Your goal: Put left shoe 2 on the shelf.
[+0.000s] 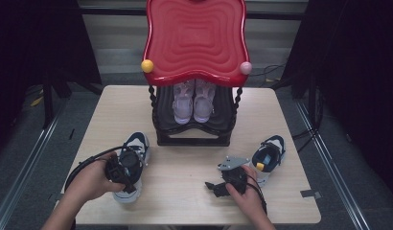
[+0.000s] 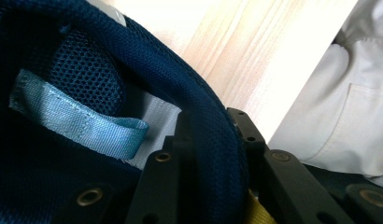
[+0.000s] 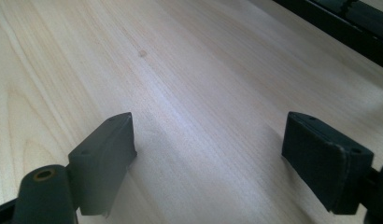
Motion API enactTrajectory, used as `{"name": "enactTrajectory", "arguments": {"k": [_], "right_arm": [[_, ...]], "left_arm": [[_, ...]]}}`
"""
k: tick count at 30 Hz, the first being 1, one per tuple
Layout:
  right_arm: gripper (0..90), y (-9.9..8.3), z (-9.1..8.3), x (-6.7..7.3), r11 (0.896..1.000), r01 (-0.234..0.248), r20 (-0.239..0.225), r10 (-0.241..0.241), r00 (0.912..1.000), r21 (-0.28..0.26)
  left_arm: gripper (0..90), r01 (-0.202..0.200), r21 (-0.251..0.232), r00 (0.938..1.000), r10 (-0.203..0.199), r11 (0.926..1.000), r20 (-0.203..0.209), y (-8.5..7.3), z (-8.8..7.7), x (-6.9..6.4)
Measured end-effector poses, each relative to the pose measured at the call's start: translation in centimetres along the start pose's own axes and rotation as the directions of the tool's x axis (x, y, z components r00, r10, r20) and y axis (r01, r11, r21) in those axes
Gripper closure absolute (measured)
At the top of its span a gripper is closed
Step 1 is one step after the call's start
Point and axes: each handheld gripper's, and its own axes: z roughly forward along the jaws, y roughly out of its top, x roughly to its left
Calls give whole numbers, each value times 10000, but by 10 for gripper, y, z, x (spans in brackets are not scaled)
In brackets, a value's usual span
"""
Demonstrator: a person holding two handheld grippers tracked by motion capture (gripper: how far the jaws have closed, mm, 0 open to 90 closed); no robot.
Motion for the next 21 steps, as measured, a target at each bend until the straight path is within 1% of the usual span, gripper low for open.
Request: {"name": "enactTrajectory", "arguments": {"k": [1,2,3,6,8,9,10,11,12,14,17,19,20,21], "right_arm": [[165,0,0,0,10000,8,22,-8,10000,0],[165,0,0,0,10000,-22,18,22,10000,-12],[165,0,0,0,10000,-23,7,23,10000,-13],[165,0,0,0,10000,6,27,-6,10000,-34],[165,0,0,0,10000,21,56,-21,10000,-44],[165,0,0,0,10000,38,53,-37,10000,-42],[165,0,0,0,10000,38,54,-38,10000,-44],[165,0,0,0,10000,37,54,-37,10000,-44],[165,0,0,0,10000,2,13,-2,10000,-27],[165,0,0,0,10000,-5,22,5,10000,-25],[165,0,0,0,10000,-2,23,2,10000,-26],[165,0,0,0,10000,17,52,-17,10000,-36],[165,0,0,0,10000,19,46,-19,10000,-19],[165,0,0,0,10000,18,48,-18,10000,-19]], "left_arm": [[752,111,-41,9999,-110,9999,85,0,-5,1],[752,116,-40,9999,-115,9999,85,0,-9,1],[752,171,-79,9998,-170,9998,66,0,-14,2],[752,508,-249,9987,-509,9984,-16,1,-29,4],[751,610,-293,9980,-614,9977,-117,2,-40,6],[751,575,-304,9981,-581,9979,-196,2,-46,8],[750,630,-385,9976,-641,9973,-257,3,-51,8],[751,680,-341,9971,-690,9971,-312,4,-56,9],[751,603,-348,9974,-616,9976,-385,5,-61,10],[751,600,-352,9972,-614,9976,-418,6,-72,12],[749,825,-432,9954,-845,9957,-454,9,-86,13],[749,822,-419,9947,-846,9957,-589,11,-96,14],[749,864,-520,9938,-897,9949,-664,12,-101,15],[749,790,-474,9940,-823,9957,-721,13,-106,16]]}}
